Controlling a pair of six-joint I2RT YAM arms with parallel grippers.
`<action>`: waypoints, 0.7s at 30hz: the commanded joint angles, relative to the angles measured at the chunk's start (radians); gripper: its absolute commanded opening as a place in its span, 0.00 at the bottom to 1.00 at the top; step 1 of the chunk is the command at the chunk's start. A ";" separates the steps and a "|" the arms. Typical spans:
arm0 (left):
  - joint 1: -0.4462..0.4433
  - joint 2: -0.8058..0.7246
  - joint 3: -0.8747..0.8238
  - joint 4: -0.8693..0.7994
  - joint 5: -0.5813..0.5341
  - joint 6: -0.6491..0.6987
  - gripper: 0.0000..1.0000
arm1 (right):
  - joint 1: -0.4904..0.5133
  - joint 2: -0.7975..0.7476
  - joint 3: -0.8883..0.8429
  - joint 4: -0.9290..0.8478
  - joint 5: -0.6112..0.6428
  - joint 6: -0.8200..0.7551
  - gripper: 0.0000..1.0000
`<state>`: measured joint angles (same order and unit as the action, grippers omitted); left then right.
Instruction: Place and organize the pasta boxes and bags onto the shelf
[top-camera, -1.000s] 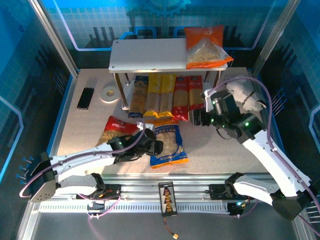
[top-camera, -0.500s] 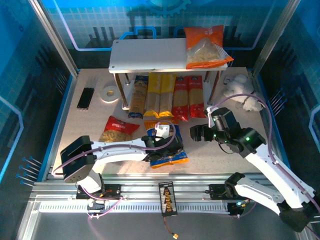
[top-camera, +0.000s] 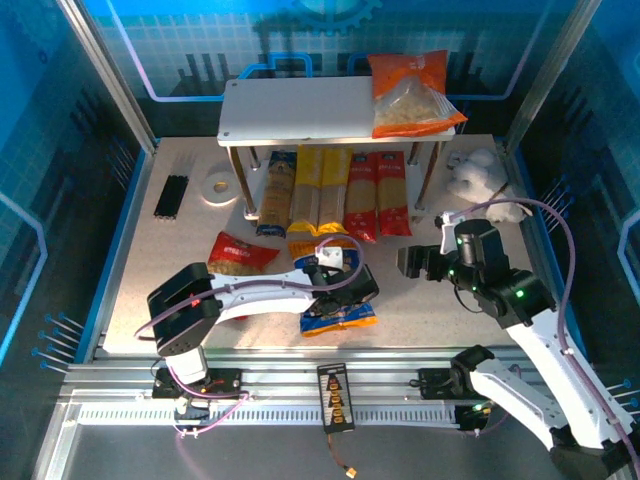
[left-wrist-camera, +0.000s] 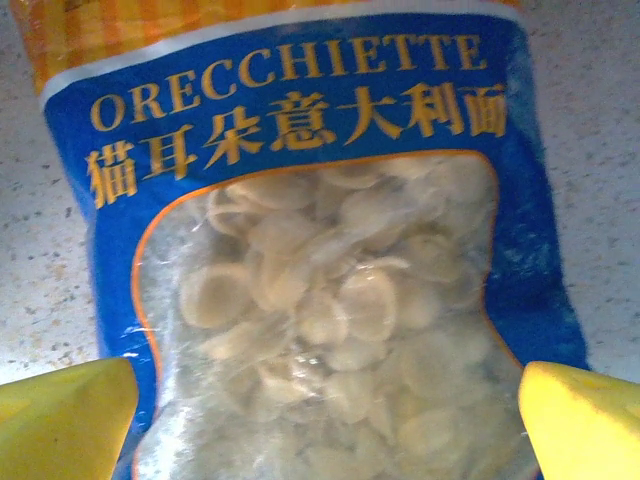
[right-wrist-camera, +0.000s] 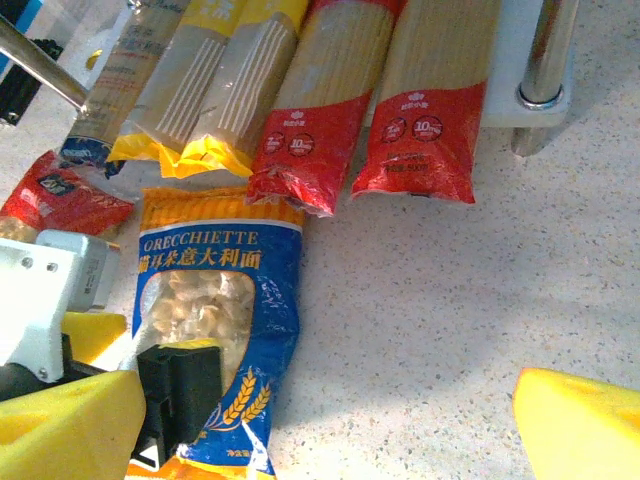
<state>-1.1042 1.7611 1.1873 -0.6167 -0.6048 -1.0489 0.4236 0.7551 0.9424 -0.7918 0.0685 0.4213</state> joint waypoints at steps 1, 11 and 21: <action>0.008 0.028 0.038 -0.007 0.023 -0.015 0.99 | -0.021 -0.021 -0.011 0.015 -0.039 -0.018 0.96; 0.056 0.070 -0.009 0.047 0.105 -0.050 0.99 | -0.047 -0.034 -0.028 0.032 -0.060 -0.023 0.96; 0.090 0.120 -0.048 0.110 0.175 -0.033 0.95 | -0.074 -0.033 -0.035 0.039 -0.079 -0.029 0.97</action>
<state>-1.0267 1.8343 1.1694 -0.5419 -0.4957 -1.0744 0.3649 0.7322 0.9150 -0.7750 0.0132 0.4065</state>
